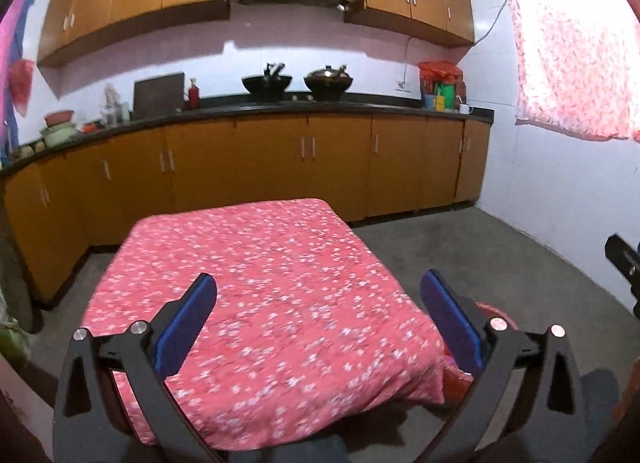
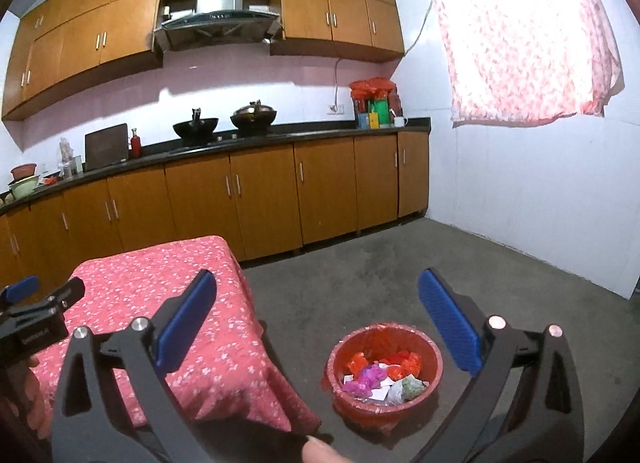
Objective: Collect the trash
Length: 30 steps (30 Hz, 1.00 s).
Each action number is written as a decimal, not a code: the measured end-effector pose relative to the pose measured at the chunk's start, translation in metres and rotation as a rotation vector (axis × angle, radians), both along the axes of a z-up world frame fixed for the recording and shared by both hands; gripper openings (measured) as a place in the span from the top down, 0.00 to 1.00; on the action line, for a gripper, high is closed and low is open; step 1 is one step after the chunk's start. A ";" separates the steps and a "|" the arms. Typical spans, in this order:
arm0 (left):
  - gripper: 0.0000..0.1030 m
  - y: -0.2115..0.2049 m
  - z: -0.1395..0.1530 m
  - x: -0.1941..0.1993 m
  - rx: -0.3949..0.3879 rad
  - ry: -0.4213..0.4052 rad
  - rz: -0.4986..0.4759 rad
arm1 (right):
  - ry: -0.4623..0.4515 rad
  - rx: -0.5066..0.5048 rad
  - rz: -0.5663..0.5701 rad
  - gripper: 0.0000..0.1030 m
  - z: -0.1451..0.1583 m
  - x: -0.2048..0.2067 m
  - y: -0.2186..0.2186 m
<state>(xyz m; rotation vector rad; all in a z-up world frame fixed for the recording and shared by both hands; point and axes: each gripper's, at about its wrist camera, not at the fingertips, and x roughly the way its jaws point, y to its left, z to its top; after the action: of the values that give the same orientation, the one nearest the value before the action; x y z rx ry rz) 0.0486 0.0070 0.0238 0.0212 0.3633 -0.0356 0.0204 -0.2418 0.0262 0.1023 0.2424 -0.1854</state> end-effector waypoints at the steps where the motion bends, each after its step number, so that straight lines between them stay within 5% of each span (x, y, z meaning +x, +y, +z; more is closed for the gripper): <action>1: 0.02 0.001 -0.001 -0.007 0.013 -0.007 0.004 | -0.003 -0.010 -0.011 0.04 0.000 -0.006 0.004; 6: 0.02 0.008 -0.008 -0.025 0.010 -0.004 -0.009 | 0.007 -0.077 -0.036 0.04 -0.005 -0.025 0.021; 12: 0.02 0.013 -0.015 -0.037 -0.039 0.001 -0.021 | 0.027 -0.068 0.020 0.04 -0.015 -0.035 0.028; 30: 0.02 0.007 -0.028 -0.045 -0.019 0.005 -0.019 | 0.063 -0.048 0.038 0.04 -0.028 -0.032 0.022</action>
<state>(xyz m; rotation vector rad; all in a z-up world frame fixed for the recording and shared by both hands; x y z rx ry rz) 0.0035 0.0141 -0.0040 0.0061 0.3681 -0.0578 -0.0112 -0.2201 -0.0019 0.0438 0.3026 -0.1570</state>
